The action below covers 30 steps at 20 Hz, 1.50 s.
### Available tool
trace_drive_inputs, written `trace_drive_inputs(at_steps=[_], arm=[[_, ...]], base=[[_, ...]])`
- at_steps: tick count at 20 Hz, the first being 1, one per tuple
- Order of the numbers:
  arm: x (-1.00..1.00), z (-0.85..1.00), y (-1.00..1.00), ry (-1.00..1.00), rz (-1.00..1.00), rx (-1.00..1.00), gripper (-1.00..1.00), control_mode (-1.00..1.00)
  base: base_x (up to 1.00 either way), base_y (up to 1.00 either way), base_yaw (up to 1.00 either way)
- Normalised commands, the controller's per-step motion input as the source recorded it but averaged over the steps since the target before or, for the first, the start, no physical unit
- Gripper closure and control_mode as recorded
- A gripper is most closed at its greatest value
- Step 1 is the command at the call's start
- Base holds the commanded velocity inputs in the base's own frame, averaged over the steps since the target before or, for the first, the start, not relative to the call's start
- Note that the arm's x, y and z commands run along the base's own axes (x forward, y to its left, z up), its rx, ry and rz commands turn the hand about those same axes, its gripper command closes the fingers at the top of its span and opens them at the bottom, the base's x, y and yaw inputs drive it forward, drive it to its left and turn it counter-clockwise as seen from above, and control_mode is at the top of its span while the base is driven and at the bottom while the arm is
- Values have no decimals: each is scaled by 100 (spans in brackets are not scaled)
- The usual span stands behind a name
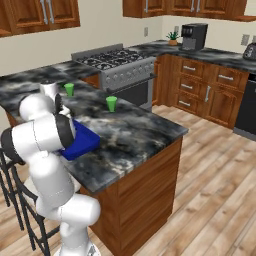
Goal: Gather the onion and eggplant from the fridge and place them on a tray on the dining counter. Then gather the fish and chicken drumstick from the fridge and place them on the other tray.
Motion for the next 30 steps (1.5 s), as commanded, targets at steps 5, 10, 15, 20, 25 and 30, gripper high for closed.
trace_drive_inputs(at_steps=[5,10,15,20,25,30], arm=[[31,-33,10,2,0,-7,100,-100],[29,-40,0,3,0,-5,100,-100],[38,-20,1,2,0,0,100,-100],[45,-14,16,0,0,-2,100,-100],[41,-28,23,0,0,-6,100,-100],[35,-34,12,0,0,-5,100,-100]], base=[[0,0,0],[0,0,0],[0,0,0],[0,0,0],[0,0,0],[0,0,0]])
